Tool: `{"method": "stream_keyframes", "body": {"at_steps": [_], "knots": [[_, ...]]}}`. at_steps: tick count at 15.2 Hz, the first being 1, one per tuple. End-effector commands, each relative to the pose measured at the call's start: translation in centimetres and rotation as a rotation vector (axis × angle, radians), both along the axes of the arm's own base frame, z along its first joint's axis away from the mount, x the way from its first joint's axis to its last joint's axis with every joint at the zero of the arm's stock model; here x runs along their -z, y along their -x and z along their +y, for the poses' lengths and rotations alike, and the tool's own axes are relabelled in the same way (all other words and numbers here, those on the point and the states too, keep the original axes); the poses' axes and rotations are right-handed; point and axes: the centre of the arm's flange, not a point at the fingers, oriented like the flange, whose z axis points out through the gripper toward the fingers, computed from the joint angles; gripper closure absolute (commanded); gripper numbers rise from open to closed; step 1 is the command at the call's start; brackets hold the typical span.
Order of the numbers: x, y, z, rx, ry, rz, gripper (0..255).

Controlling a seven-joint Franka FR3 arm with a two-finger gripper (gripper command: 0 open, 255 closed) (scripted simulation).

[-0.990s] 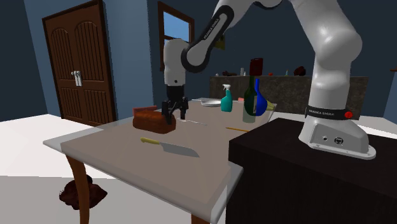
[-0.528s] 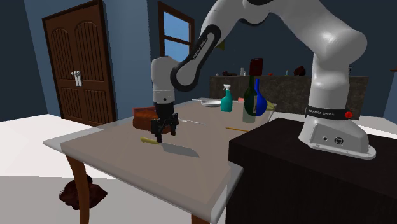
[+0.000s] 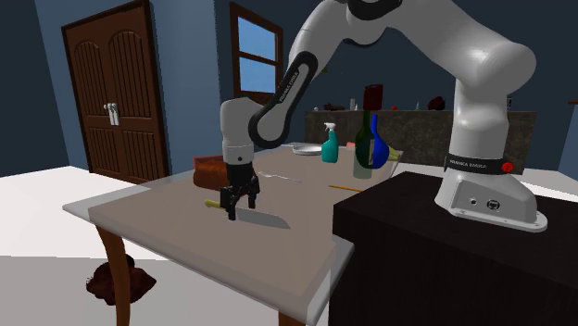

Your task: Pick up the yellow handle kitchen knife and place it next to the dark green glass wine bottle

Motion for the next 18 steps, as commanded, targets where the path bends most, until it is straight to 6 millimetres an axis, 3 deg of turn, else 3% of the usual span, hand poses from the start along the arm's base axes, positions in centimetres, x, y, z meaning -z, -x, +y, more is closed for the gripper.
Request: {"method": "stream_keyframes", "body": {"at_steps": [1,6,7,16,18], "knots": [[0.2,0.0,0.0,0.0,0.0,0.0,0],[0.2,0.0,0.0,0.0,0.0,0.0,0],[0.2,0.0,0.0,0.0,0.0,0.0,255],[0.2,0.0,0.0,0.0,0.0,0.0,255],[-0.8,0.0,0.0,0.0,0.0,0.0,255]]}}
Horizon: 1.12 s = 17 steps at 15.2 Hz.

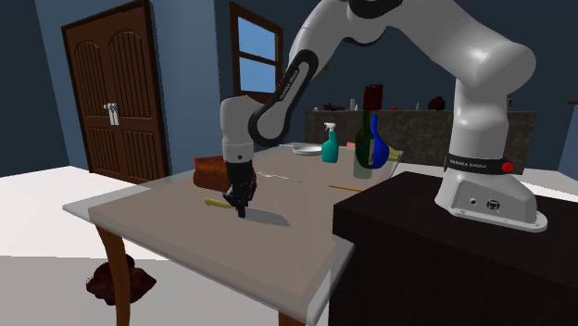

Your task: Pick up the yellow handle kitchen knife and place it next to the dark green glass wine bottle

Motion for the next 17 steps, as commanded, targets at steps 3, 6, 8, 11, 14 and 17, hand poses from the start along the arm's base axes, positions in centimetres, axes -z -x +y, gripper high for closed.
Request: {"method": "stream_keyframes", "body": {"at_steps": [3,6,8,11,14,17], "knots": [[-1.9,0.0,0.0,0.0,0.0,0.0,255],[-3.5,0.0,0.0,0.0,0.0,0.0,255],[-4.6,0.0,0.0,0.0,0.0,0.0,255],[-6.2,0.0,0.0,0.0,0.0,0.0,255],[-7.7,0.0,0.0,0.0,0.0,0.0,255],[-9.3,0.0,0.0,0.0,0.0,0.0,255]]}}
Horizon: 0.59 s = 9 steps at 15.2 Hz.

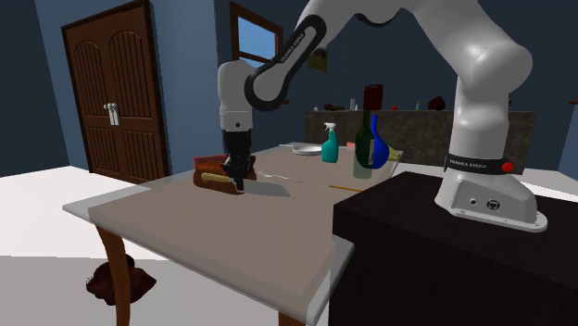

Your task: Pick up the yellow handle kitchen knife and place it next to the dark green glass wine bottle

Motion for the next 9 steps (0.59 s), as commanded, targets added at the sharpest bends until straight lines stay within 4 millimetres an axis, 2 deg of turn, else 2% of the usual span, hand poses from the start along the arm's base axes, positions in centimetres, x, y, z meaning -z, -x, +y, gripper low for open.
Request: {"method": "stream_keyframes", "body": {"at_steps": [1,9], "knots": [[-1.1,0.0,-0.1,0.0,0.0,0.0,255],[-5.3,0.0,-0.1,0.0,0.0,0.0,255]]}}
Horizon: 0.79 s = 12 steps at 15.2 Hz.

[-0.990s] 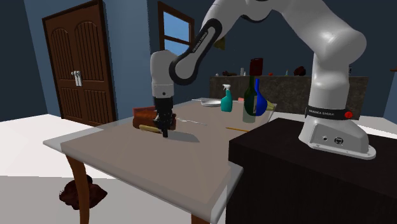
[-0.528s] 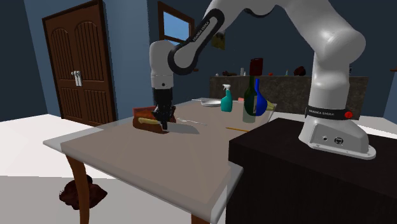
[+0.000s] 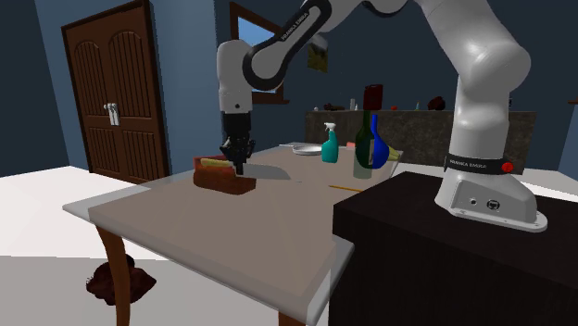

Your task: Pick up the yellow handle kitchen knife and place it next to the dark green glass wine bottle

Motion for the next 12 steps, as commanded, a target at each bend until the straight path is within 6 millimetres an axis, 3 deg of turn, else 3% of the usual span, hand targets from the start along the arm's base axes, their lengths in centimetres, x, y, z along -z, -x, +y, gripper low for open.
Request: {"method": "stream_keyframes", "body": {"at_steps": [1,12], "knots": [[-1.0,-0.1,0.0,0.0,0.0,0.0,255],[-6.8,-0.1,0.0,0.0,0.0,0.0,255]]}}
